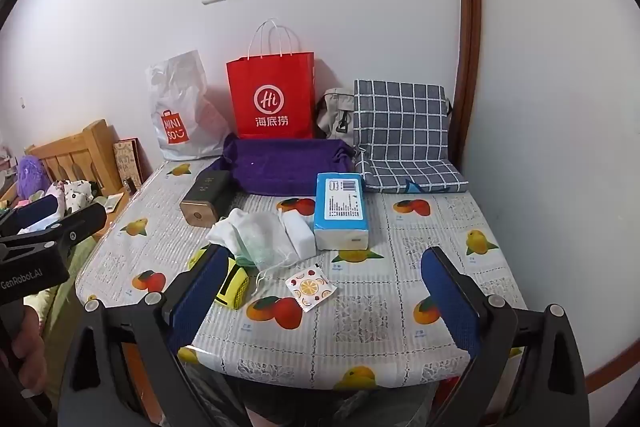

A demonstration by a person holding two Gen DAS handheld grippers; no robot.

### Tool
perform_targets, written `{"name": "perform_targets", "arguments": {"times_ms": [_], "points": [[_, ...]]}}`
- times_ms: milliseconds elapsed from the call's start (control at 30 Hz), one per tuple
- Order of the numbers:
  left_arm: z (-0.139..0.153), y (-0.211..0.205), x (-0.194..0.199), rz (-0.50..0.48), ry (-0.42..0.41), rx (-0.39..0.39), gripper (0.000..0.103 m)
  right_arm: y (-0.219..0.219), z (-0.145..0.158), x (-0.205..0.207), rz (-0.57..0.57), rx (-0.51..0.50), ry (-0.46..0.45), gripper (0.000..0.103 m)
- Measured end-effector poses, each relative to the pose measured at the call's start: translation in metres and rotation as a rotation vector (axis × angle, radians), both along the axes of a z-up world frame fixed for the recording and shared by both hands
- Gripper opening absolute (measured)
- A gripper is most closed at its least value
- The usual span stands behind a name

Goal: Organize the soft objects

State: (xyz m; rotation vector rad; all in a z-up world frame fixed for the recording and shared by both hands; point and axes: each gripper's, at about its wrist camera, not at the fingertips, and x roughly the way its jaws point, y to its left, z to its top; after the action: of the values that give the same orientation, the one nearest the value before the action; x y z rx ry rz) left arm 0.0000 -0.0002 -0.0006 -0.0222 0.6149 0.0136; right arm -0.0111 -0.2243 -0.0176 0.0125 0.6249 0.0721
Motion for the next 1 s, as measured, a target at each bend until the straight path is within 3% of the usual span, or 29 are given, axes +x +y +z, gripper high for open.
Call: {"name": "perform_targets", "arguments": {"times_ms": [200,1000], "points": [[0.000,-0.009,-0.008,-0.010,-0.020,0.032,0.103,0.000,0.001,-0.003,0.004,0.008,-0.003,0.096],[0.000,-0.002,-0.006,-0.016,-0.004,0.011,0.103,0.003,0.002,-0.005,0.002,0.003,-0.005,0.096]]}}
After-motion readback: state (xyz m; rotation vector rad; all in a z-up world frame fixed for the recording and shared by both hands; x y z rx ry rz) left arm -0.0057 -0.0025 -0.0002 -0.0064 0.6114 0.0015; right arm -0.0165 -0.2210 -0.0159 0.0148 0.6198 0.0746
